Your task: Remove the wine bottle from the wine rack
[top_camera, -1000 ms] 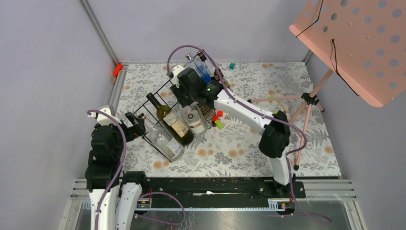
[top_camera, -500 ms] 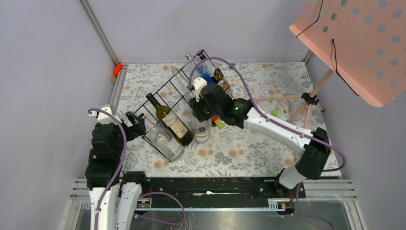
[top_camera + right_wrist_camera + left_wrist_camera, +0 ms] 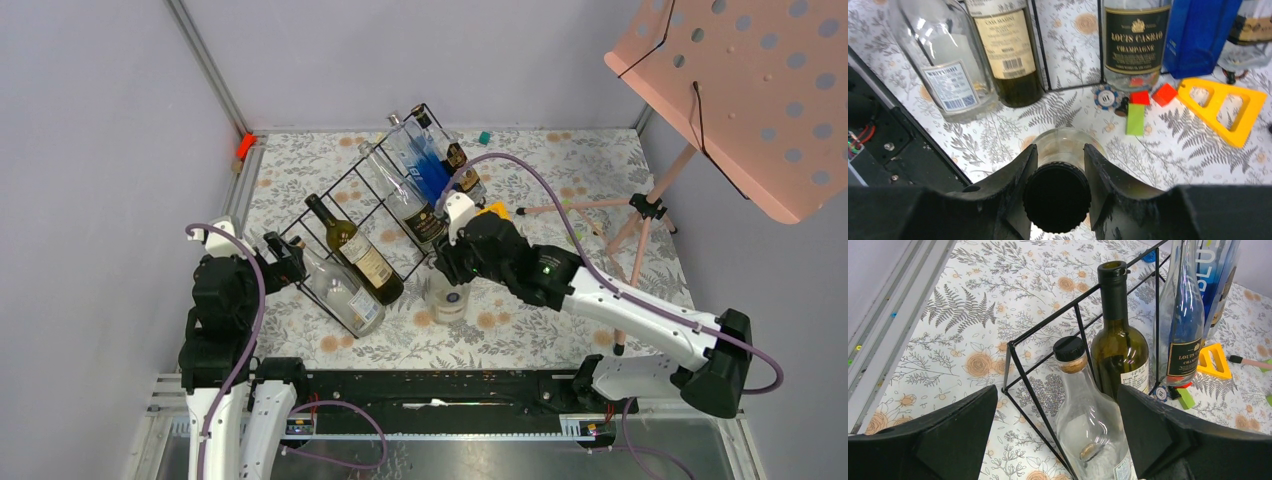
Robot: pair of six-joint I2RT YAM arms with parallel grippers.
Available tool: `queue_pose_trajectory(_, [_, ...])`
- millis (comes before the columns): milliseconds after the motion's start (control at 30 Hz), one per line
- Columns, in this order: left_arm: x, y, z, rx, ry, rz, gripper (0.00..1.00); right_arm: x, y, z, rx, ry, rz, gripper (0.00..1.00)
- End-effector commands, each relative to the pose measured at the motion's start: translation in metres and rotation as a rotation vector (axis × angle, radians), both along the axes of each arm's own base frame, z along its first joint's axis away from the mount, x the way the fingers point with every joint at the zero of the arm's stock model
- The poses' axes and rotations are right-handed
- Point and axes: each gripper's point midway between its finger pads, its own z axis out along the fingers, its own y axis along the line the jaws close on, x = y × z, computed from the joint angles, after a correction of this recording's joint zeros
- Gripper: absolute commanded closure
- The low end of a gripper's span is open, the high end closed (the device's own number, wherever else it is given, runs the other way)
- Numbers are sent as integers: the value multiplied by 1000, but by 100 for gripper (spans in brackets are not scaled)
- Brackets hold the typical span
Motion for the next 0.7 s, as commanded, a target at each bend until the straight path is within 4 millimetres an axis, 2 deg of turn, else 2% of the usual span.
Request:
queue_pose_trajectory(0, [7,-3,6,2,-25,-21,1,13,-5,68,236,-156,-95,100])
queue_pose_trajectory(300, [13,-7,9,-20,-10,-36,1,16,-51,42,173,-183,-254,100])
queue_pose_trajectory(667, [21,-7,-7,-75,36,2,1,48,-116,18,34,-195,-498,100])
